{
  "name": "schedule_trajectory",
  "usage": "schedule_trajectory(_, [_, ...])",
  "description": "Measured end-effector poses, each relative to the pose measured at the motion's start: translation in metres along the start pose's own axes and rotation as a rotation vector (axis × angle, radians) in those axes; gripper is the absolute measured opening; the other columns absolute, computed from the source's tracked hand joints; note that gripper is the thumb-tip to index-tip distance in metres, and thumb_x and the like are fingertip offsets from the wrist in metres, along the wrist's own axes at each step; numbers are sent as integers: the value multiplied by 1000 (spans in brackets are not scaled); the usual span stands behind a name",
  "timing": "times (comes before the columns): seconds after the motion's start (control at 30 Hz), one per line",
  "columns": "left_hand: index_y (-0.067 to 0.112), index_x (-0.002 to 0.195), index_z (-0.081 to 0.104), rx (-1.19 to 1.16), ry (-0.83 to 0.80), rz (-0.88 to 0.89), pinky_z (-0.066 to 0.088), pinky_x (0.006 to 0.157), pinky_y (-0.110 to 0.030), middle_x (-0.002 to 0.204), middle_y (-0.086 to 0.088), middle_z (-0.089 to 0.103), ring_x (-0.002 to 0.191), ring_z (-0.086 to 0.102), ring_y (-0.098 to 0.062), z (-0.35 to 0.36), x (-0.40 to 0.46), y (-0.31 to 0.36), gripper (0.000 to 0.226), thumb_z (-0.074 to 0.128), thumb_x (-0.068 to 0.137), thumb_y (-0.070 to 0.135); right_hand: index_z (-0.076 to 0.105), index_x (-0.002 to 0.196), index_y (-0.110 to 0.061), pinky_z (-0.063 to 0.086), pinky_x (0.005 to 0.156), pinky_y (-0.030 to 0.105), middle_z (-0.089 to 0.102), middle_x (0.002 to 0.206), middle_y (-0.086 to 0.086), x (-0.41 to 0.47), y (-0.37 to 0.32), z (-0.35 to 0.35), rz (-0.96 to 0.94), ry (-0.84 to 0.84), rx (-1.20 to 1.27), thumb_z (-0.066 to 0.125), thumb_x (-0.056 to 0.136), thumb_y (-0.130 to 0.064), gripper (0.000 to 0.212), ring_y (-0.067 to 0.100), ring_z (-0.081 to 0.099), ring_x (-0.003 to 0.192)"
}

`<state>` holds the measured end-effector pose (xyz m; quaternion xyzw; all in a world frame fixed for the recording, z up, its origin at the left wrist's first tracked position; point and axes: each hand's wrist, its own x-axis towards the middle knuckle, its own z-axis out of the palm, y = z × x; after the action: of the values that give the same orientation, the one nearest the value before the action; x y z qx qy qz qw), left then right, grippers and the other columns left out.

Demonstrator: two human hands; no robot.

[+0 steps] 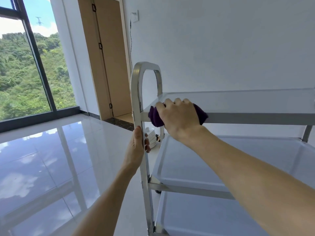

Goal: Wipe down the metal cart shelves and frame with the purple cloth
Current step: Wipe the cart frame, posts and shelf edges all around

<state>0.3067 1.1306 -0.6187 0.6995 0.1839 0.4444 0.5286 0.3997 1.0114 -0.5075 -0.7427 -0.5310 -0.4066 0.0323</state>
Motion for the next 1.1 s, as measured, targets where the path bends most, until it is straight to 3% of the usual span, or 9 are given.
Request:
schedule_trajectory(0.17, [9,95,49,20,-7,-1,48,58,-21,77,-10,49,69,50,-22,-8,3,-4,66,22,89,69,52,128,-24,36,70,34,65,113,-2,-36,61,1,8,68,25,72,81,-26,51,28,64,97])
schedule_trajectory(0.3, [4,99,50,13,21,15,47,58,-19,77,-11,48,67,50,-20,-7,4,-3,71,21,89,68,65,116,-25,49,63,35,71,98,-2,-101,148,-5,108,101,58,85,65,-24,54,29,68,82])
schedule_trajectory(0.47, [-6,102,49,25,91,-22,46,55,-18,81,-15,50,72,51,-25,9,-4,4,70,21,97,58,70,99,-14,52,61,42,71,83,4,-139,199,3,191,212,-13,85,72,-21,31,34,66,71])
schedule_trajectory(0.53, [2,104,51,145,173,-16,49,70,-29,92,-11,54,84,53,-24,12,-5,9,56,23,104,50,70,96,-13,50,61,42,70,80,5,-137,199,9,187,252,-14,82,77,-21,24,35,65,69])
schedule_trajectory(0.6, [11,110,50,321,356,107,48,84,-44,101,-3,49,94,48,-20,12,-5,21,30,36,107,36,70,95,-14,48,60,39,70,78,4,-134,197,14,170,286,-15,82,76,-20,23,34,65,68])
schedule_trajectory(0.7, [15,119,47,405,623,373,50,84,-50,101,8,43,90,50,-16,18,-9,54,21,52,99,18,69,93,-15,44,59,35,69,76,2,-131,195,18,155,320,-31,82,76,-23,23,33,64,67])
schedule_trajectory(0.8, [12,109,53,458,423,598,52,79,-47,104,1,47,88,54,-16,45,-7,94,16,51,94,10,68,93,-16,43,59,34,68,76,1,-126,187,16,139,327,-19,82,76,-24,23,32,63,66])
schedule_trajectory(0.93, [12,108,59,604,97,740,51,84,-42,109,-2,55,97,55,-18,104,2,132,14,53,95,10,69,91,-16,43,58,33,68,74,0,-119,170,9,129,330,-3,81,72,-19,23,31,62,63])
schedule_trajectory(1.1, [21,110,60,871,-42,612,44,86,-35,112,7,61,102,56,-19,161,16,142,21,41,101,26,69,100,-14,45,61,34,69,80,1,-112,151,2,105,238,-25,80,68,-16,34,29,64,67])
